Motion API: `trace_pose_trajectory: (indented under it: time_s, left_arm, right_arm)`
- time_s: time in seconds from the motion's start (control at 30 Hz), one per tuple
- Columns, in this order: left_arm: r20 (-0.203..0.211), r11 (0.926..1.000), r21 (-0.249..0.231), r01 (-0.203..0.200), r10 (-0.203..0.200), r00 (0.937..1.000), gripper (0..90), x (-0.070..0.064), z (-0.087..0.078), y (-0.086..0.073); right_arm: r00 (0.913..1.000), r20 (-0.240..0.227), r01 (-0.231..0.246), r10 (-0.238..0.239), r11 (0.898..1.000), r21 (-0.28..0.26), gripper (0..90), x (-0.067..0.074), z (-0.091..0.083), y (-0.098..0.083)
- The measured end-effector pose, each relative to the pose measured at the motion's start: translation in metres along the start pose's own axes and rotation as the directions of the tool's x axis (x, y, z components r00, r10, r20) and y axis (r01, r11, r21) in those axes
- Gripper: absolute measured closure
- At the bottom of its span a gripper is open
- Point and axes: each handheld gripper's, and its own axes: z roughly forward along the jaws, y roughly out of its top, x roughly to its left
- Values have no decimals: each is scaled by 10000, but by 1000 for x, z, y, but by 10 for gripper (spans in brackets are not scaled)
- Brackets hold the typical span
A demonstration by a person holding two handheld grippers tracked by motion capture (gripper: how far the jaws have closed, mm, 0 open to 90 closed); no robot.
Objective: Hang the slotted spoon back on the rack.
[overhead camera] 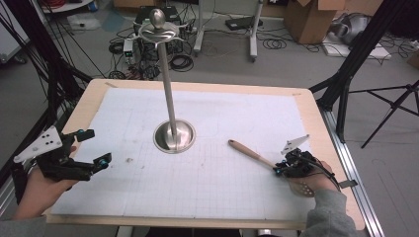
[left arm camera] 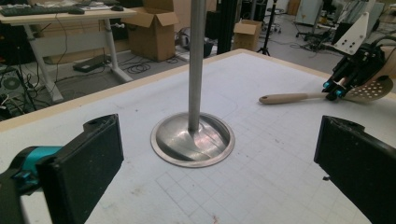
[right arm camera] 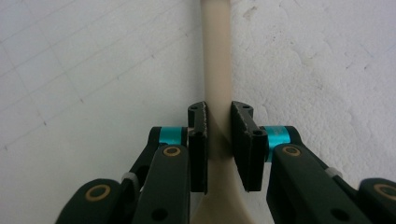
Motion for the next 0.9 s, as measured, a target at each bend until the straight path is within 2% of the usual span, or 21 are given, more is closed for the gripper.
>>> trace_pose_trajectory:
  time_s: [0.27, 0.47, 0.67, 0.77, 0.8, 0.83, 0.9]
  left_arm:
    - [12, 10000, 2, -10, 10, 10000, 17, 0, 0, 0]
    - [19, 10000, -27, -2, 2, 10000, 17, 0, 0, 1]
    - [23, 10000, -60, -9, 9, 10000, 17, 0, -1, 2]
    - [13, 10000, -92, -13, 13, 10000, 17, 0, -2, 2]
    - [19, 9999, -105, -1, 1, 10000, 17, 0, -2, 2]
    - [31, 10000, -97, -7, 7, 10000, 17, 0, -2, 3]
    - [72, 9999, -112, -2, 3, 10000, 18, -1, -2, 3]
  right_arm:
    - [9998, 168, -122, 122, 9999, 1, 781, -1, -2, 0]
    - [9998, 187, -110, 116, 9995, -302, 782, -1, -5, -1]
    - [9999, -46, -97, 93, 9951, -982, 782, 0, -9, -1]
    - [9997, -157, -201, 180, 9898, -1409, 783, -1, -11, -1]
    - [9993, -216, -334, 301, 9853, -1675, 783, -1, -14, -1]
    - [9993, -216, -334, 301, 9853, -1675, 783, -1, -14, -1]
    - [9984, -389, -491, 422, 9789, -1982, 782, -2, -18, -1]
